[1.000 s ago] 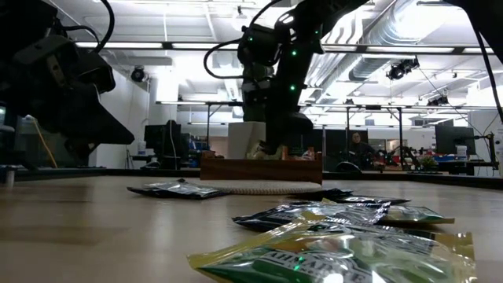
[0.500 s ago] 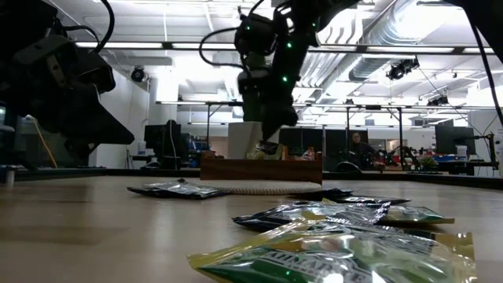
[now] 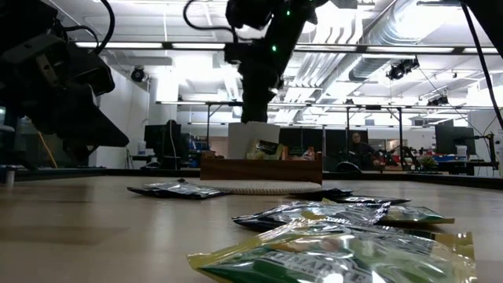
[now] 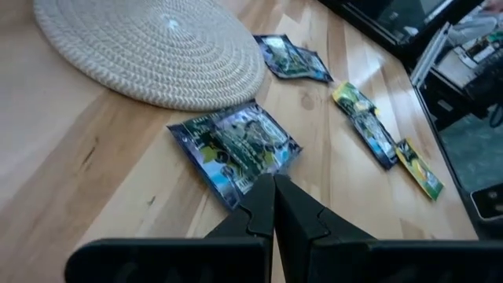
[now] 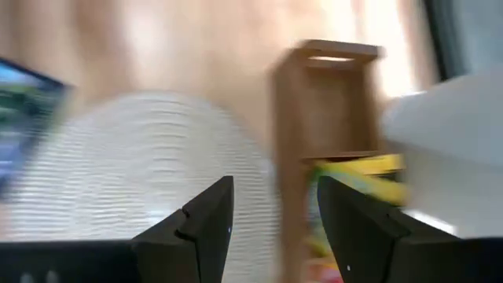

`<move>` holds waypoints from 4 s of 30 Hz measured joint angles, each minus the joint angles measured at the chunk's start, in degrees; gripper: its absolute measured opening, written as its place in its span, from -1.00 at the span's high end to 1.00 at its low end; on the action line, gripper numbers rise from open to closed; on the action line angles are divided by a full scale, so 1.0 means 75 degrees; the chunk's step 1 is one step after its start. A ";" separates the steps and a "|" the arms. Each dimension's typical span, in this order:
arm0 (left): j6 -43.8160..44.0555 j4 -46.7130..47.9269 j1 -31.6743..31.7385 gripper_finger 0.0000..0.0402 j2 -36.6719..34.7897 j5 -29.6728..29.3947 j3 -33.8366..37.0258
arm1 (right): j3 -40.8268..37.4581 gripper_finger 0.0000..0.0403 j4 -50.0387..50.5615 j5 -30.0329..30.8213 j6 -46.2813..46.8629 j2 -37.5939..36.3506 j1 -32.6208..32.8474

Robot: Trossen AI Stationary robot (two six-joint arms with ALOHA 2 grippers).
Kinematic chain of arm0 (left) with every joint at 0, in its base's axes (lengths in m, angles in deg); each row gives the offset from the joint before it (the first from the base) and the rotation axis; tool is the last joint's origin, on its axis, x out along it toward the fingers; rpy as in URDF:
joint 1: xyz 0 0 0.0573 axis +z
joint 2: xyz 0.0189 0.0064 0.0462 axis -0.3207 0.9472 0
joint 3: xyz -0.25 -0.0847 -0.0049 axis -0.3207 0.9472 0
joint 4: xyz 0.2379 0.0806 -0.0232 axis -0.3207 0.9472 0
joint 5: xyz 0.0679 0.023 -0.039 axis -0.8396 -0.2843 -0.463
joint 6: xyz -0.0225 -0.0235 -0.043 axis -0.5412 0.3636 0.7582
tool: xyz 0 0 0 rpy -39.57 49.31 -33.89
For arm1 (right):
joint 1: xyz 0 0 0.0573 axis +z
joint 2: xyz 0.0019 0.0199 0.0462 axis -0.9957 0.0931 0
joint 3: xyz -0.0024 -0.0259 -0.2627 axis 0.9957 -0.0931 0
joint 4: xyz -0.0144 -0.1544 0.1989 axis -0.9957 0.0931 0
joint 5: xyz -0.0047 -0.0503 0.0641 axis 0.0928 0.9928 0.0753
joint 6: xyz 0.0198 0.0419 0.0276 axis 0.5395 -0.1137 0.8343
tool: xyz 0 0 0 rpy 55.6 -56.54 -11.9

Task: Pick & Place Tea
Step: Put the yellow tea bag into the middle compartment of the wooden organizer

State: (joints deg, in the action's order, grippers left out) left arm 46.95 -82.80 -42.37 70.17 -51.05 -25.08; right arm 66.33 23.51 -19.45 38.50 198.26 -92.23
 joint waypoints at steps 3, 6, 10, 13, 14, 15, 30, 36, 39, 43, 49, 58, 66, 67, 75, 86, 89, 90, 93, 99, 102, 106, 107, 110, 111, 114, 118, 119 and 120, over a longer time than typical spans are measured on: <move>-0.0026 0.0067 0.0001 1.00 0.0000 0.0209 0.0000 | 0.0106 0.10 0.0244 -0.0728 0.0669 0.0000 0.0281; -0.0172 -0.0057 0.0001 1.00 0.0000 0.0460 -0.0003 | 0.0147 0.10 0.0573 -0.1603 0.1364 0.0000 0.0544; -0.0201 -0.0045 0.0000 1.00 0.0000 0.0594 -0.0003 | 0.0148 0.10 0.1126 -0.2108 0.2103 0.0000 0.0958; -0.0213 -0.0054 0.0003 1.00 0.0000 0.0595 -0.0003 | 0.0148 0.10 0.1435 -0.2083 0.2516 0.0000 0.1357; -0.0234 -0.0087 0.0003 1.00 0.0000 0.0611 -0.0003 | 0.0148 0.10 0.1515 -0.2045 0.2629 0.0000 0.1494; -0.0315 -0.0135 0.0003 1.00 0.0000 0.0667 -0.0003 | 0.0148 0.10 0.1606 -0.1959 0.2752 0.0000 0.1638; -0.2178 0.0310 0.0003 1.00 0.0611 0.2253 -0.1739 | -0.0431 0.10 0.1666 -0.1012 0.6804 -0.0003 0.3902; -0.2342 0.0329 -0.0048 1.00 0.1589 0.3391 -0.2412 | -0.0432 0.10 0.1667 -0.0142 0.8251 -0.0035 0.4747; -0.2339 0.0322 -0.0288 1.00 0.2100 0.3302 -0.2817 | -0.0432 0.10 0.1679 0.0196 0.8702 -0.0035 0.5088; -0.2338 0.0367 -0.0709 1.00 0.2981 0.2830 -0.3577 | -0.0432 0.10 0.1821 0.0748 0.9127 -0.0035 0.5528; -0.2142 0.1052 -0.1289 1.00 0.4303 0.2156 -0.5095 | -0.0432 0.10 0.1905 0.1569 0.9802 -0.0035 0.6274; -0.1946 0.2526 -0.1674 1.00 0.5820 0.1831 -0.7567 | -0.0435 0.10 0.1504 0.2074 1.1088 -0.0035 0.7140; -0.2378 0.4265 -0.1755 1.00 0.6471 0.1280 -0.8967 | -0.0435 0.10 0.0721 0.2529 1.1337 -0.0035 0.7480; -0.2375 0.4406 -0.1755 1.00 0.6481 0.1206 -0.9002 | -0.0435 0.10 0.0656 0.2584 1.1352 -0.0036 0.7497; -0.2347 0.4838 -0.1749 1.00 0.6464 0.0914 -0.9016 | -0.0447 0.10 0.0078 0.3094 1.1070 -0.0412 0.7588; -0.2739 0.4799 -0.1628 1.00 0.6464 0.0999 -0.9017 | -0.0453 0.10 -0.0225 0.3563 0.9409 -0.1877 0.7180; -0.2737 0.4805 -0.1594 1.00 0.6464 0.1029 -0.9017 | -0.0921 0.10 -0.0449 0.3810 0.9233 -0.2605 0.7183; -0.2740 0.4804 -0.1594 1.00 0.6464 0.1083 -0.9017 | -0.1251 0.10 -0.0552 0.3900 0.9233 -0.2938 0.7203; -0.2829 0.4804 -0.1594 1.00 0.6464 0.1121 -0.9017 | -0.2741 0.10 -0.1149 0.4211 0.9510 -0.4198 0.7349; -0.2995 0.4786 -0.1589 1.00 0.6464 0.1001 -0.9017 | -0.6758 0.10 -0.5271 0.4562 0.9331 -0.7024 0.7589; -0.3015 0.4776 -0.1587 1.00 0.6464 0.1077 -0.9017 | -0.8318 0.10 -0.7605 0.4011 0.9064 -0.7584 0.7523; -0.3324 0.4772 -0.1490 1.00 0.6464 0.1203 -0.9017 | -0.9123 0.10 -0.8632 0.3509 0.9314 -0.7469 0.7397; -0.3393 0.4774 -0.1450 1.00 0.6464 0.1237 -0.9017 | -0.9161 0.10 -0.8623 0.3398 0.9437 -0.7353 0.7328; -0.3550 0.4776 -0.1334 1.00 0.6464 0.1434 -0.9017 | -0.9162 0.10 -0.8585 0.2712 0.9755 -0.6931 0.7051; -0.3565 0.4785 -0.1319 1.00 0.6464 0.1511 -0.9017 | -0.9085 0.10 -0.8449 0.2477 0.9860 -0.6753 0.6934; -0.3598 0.4813 -0.1232 1.00 0.6464 0.1722 -0.9017 | -0.8723 0.10 -0.7750 0.1631 1.0236 -0.6154 0.6582; -0.3795 0.4827 -0.1181 1.00 0.6464 0.1930 -0.9017 | -0.8230 0.10 -0.6810 0.0582 1.0686 -0.5248 0.6158; -0.3824 0.4843 -0.1181 1.00 0.6464 0.1937 -0.9017 | -0.8114 0.10 -0.6739 0.0373 1.0700 -0.5018 0.6079; -0.3872 0.4857 -0.1187 1.00 0.6464 0.1945 -0.9017 | -0.7987 0.10 -0.6735 0.0146 1.0703 -0.4784 0.6003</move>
State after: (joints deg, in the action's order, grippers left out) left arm 17.91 -46.37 -51.27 118.65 -36.46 -92.70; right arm 6.43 -27.00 -18.36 118.77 162.37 -47.21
